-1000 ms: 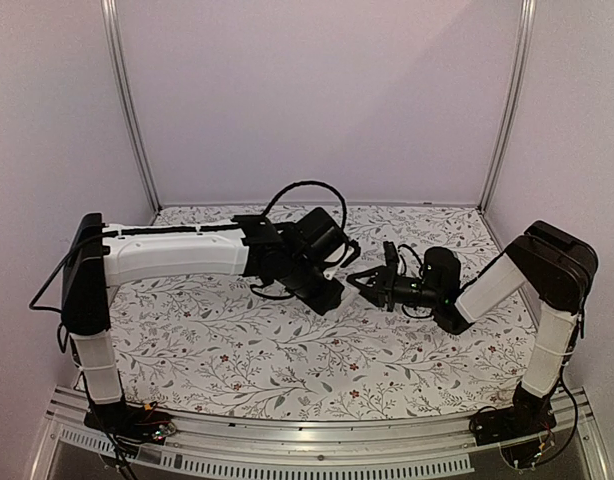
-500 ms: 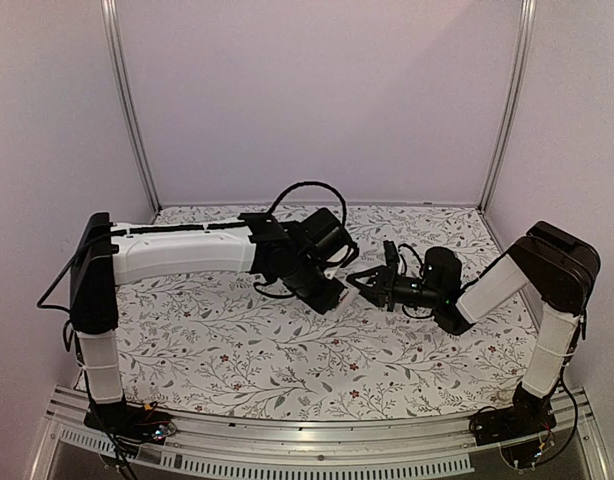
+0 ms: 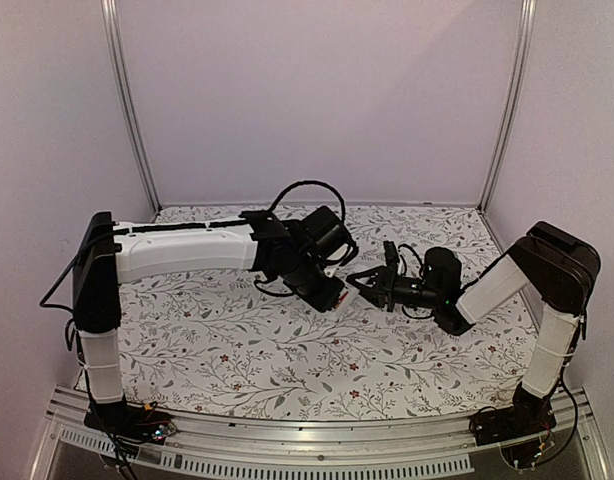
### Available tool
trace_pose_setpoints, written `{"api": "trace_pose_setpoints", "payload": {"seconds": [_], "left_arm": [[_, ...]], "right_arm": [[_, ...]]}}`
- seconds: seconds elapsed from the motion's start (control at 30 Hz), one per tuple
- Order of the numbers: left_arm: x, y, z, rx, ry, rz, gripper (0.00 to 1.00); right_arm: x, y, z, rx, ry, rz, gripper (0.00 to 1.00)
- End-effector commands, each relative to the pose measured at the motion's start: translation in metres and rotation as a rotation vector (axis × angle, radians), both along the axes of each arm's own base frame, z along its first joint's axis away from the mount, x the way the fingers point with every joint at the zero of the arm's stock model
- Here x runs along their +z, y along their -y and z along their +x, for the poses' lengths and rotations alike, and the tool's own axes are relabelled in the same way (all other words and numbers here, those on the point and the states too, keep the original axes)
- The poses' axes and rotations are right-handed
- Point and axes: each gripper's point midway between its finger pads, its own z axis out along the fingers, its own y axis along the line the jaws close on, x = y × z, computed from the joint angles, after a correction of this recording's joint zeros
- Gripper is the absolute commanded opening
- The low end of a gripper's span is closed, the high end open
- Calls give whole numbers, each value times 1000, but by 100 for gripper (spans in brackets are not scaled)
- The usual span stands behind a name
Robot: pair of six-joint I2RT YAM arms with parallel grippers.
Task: Load the batteries into the remote control
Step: Load the battery cover onto the remote control without the battery cover.
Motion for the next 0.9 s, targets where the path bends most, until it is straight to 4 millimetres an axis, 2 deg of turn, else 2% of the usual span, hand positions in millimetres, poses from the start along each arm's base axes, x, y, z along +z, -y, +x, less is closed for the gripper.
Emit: {"api": "trace_pose_setpoints", "payload": {"seconds": [0.0,0.67,0.87], "left_arm": [[-6,4,-2,-21,-25,12,28],[-12,9,1,-11,-48,31,29],[-13,7,3,-4,-42,37,38]], "right_arm": [[23,-4,-5,18,73,35,1],[32,-6,-9,29,102,47,1],[35,-7,-10,33,102,59,1]]}}
